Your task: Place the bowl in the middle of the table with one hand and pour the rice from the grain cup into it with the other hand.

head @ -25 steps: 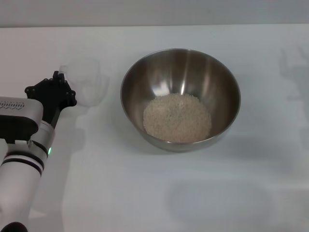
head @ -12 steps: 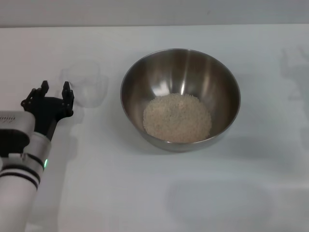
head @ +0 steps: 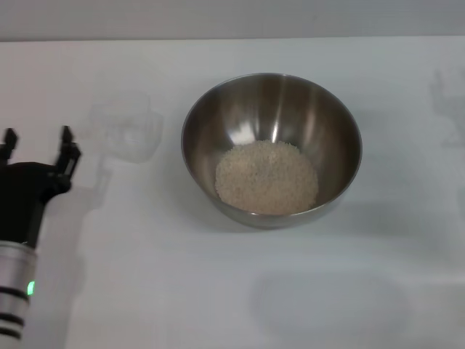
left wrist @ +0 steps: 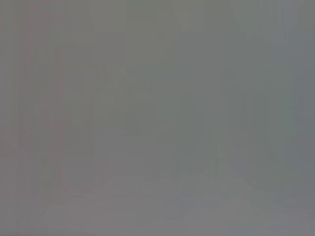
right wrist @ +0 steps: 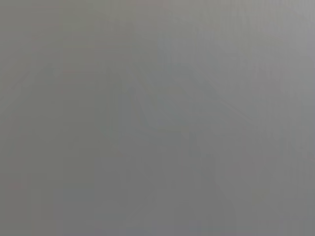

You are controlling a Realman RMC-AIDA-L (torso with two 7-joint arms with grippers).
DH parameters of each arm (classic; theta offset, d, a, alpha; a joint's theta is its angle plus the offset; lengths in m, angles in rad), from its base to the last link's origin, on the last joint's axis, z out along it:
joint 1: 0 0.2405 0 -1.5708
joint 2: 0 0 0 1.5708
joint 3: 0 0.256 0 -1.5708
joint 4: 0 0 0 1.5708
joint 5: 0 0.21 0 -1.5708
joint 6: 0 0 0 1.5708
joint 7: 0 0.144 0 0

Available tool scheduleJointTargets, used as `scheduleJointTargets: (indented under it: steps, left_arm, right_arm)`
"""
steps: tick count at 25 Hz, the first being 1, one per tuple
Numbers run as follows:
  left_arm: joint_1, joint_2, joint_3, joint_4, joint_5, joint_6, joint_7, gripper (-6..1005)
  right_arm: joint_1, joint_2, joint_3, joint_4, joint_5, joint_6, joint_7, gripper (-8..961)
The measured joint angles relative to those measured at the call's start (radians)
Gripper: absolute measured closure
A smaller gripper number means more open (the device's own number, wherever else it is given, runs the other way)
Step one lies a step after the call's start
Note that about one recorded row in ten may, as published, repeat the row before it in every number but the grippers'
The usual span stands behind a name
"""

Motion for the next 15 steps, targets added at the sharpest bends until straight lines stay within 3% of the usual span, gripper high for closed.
scheduleJointTargets:
  steps: [1,5,9,14,15]
  left_arm:
    - [0.043,-0.006,0.034,0.101,0.074,0.222,-0.186,186]
    - [0.026,-0.01,0.068,0.216,0.085,0.365,-0.36,185]
    - [0.018,-0.01,0.07,0.225,0.086,0.384,-0.366,178]
    - [0.003,-0.01,0.071,0.235,0.087,0.389,-0.37,175]
    - [0.003,-0.01,0.071,0.235,0.087,0.389,-0.37,175]
  right_arm:
    - [0.0,0.0,0.0,0.0,0.0,0.0,0.0,513]
    - [-0.009,0.008,-0.014,0.003,-0.012,0.083,0.062,512]
    - [-0.005,0.006,-0.022,0.009,-0.041,0.171,0.156,511]
    - [-0.008,0.006,-0.026,0.023,-0.051,0.205,0.203,332]
    - [-0.009,0.007,-0.026,0.023,-0.051,0.207,0.203,332]
